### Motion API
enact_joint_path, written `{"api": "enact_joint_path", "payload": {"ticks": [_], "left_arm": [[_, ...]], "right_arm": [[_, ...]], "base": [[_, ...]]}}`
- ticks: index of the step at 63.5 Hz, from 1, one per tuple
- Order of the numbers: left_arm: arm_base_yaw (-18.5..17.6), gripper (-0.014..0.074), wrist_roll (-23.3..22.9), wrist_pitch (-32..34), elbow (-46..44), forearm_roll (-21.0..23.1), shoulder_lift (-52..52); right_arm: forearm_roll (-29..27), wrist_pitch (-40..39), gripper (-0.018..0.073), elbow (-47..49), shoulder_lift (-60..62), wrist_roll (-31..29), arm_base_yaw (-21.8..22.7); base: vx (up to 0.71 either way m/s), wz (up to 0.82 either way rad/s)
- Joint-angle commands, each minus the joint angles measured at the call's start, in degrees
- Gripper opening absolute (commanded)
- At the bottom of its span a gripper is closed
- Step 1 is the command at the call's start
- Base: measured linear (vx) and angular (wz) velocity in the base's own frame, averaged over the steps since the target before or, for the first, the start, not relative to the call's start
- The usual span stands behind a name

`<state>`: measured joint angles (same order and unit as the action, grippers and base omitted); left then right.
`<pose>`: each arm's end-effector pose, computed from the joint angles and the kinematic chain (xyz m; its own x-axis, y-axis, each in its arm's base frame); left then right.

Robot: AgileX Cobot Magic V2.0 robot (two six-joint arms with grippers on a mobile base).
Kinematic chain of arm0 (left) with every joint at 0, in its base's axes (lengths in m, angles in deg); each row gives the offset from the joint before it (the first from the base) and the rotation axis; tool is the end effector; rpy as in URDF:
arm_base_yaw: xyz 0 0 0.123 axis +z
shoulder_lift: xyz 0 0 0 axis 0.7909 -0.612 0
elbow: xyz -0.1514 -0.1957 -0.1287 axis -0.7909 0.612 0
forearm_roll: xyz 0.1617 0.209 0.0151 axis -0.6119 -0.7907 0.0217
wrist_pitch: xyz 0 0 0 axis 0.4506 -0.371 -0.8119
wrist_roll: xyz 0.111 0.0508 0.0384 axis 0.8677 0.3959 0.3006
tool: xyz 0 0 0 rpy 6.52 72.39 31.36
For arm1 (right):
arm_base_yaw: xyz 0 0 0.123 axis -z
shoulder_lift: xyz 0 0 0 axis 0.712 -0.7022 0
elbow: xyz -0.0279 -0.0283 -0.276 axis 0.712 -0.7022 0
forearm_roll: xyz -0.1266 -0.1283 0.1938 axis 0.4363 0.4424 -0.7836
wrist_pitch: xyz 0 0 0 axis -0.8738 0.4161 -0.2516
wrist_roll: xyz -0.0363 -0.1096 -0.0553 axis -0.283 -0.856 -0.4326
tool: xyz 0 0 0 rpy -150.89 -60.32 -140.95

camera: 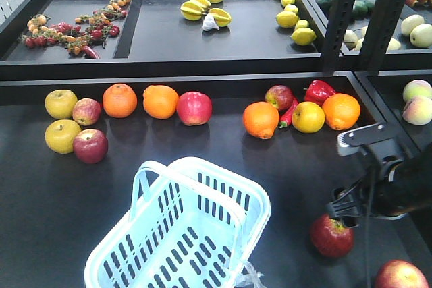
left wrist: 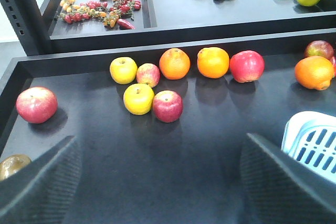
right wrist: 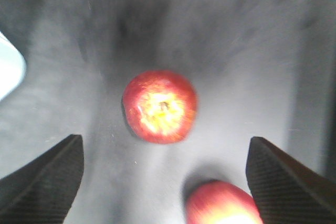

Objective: Pick three apples into basket with both arms
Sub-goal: 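Reach the right gripper to the next red apple and grasp it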

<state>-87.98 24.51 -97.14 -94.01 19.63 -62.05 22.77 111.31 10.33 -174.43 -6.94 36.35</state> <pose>0.1056 0.0047 0.3811 -0.4112 0.0231 -0.9113 0.0325 0.9994 0.0107 0.2866 0.0470 0.1472 -0.8799 -0.2580 -0.3989 -0.2654 0.9634 -0.0376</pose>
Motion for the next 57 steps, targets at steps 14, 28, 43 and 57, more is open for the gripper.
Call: {"api": "enact_joint_path", "payload": {"ticks": [14, 28, 43, 57], "left_arm": [[-0.3, 0.0586, -0.3, 2.9, -1.3, -1.8, -0.6], [-0.3, 0.0586, -0.3, 2.9, -1.3, -1.8, -0.6], [-0.3, 0.0586, -0.3, 2.9, -1.3, -1.8, -0.6], [-0.3, 0.0586, -0.3, 2.9, -1.3, -1.8, -0.6]], "right_arm": [[-4.1, -12.5, 0.0595, 1.5, -7.8, -2.2, 0.3], [-4.0, -15.7, 0.0595, 1.5, -13.5, -2.3, 0.3], [-4.0, -17.4, 0.0595, 1.5, -19.8, -2.3, 0.3], [-4.0, -18.9, 0.0586, 1.5, -23.0, -2.3, 0.3]], "base": [[0.0, 0.0], [0.0, 0.0], [0.0, 0.0], [0.0, 0.0]]}}
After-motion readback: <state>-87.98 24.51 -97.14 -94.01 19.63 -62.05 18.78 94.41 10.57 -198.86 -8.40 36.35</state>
